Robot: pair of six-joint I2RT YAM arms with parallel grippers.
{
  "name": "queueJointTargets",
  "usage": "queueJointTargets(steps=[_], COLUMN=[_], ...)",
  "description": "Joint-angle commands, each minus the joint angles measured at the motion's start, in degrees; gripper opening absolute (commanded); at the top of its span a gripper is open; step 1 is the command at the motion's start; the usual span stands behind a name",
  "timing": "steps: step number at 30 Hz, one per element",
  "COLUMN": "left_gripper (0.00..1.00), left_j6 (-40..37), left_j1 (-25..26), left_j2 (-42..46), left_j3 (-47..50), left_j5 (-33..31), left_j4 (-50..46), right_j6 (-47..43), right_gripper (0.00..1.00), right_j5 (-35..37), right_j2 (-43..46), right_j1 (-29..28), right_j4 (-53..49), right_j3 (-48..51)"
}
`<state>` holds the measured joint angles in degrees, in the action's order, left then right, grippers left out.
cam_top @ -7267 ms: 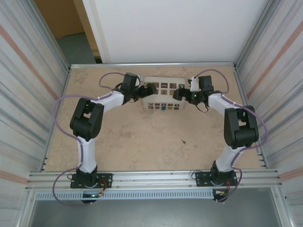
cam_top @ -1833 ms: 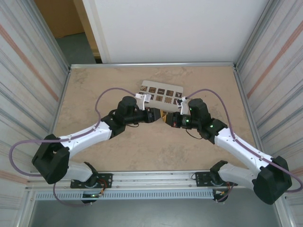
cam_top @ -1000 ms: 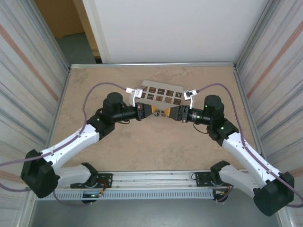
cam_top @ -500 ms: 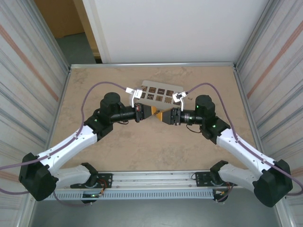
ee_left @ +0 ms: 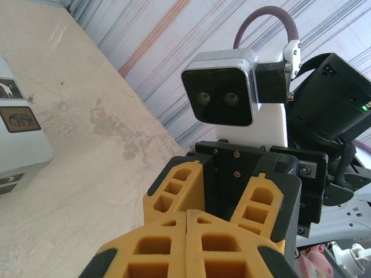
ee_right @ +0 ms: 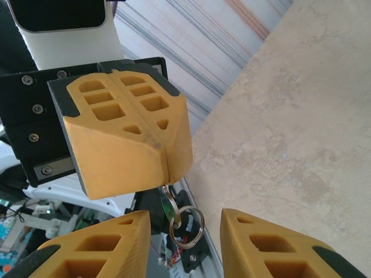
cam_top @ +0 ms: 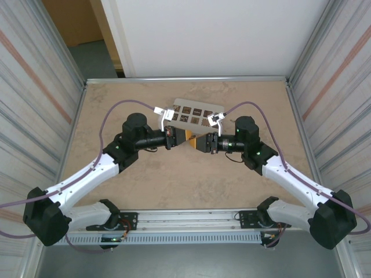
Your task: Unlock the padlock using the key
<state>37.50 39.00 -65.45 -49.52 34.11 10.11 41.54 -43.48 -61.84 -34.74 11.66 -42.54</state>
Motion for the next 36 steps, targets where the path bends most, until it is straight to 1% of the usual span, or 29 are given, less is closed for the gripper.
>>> queueJointTargets(steps=[1, 4, 13, 16, 21, 25, 33, 36], left_gripper=[0.00, 0.00, 0.00, 0.00, 0.00, 0.00, 0.00, 0.00], left_j6=[0.02, 0.03, -0.10, -0.05, 0.03, 0.02, 0.00, -0.02], left_j1=[-0.05, -0.04, -0.08, -0.01, 0.01, 0.00, -0.02, -0.08], left_j2=[0.15, 0.06, -0.12, 0.04, 0.32, 0.41, 0.41, 0.36], left_j3=[-0.79, -0.80, -0.59, -0.58, -0.41, -0.47, -0.43, -0.40], left_j5=[1.69, 1.94, 2.02, 1.50, 0.62, 0.26, -0.21, -0.39], left_j4=[1.93, 2.02, 2.11, 2.02, 1.93, 2.02, 1.93, 1.93], right_j6=[-0.56, -0.58, -0.67, -0.90, -0.97, -0.88, -0.89, -0.88], right_gripper=[0.34, 0.31, 0.14, 0.11, 0.11, 0.13, 0.15, 0.18], right_j5=[0.48, 0.92, 0.42, 0.55, 0.93, 0.77, 0.86, 1.03], right_j2=[-0.10, -0.12, -0.67, -0.56, 0.03, 0.05, 0.06, 0.07], right_j1=[-0.45, -0.46, -0.45, -0.48, -0.50, -0.52, -0.46, -0.47], right_j4=[1.76, 2.04, 1.66, 1.17, 0.47, 0.38, -0.05, -0.23], right_j3=[-2.37, -2.45, -2.81, -2.66, -2.19, -2.02, -1.93, -1.91])
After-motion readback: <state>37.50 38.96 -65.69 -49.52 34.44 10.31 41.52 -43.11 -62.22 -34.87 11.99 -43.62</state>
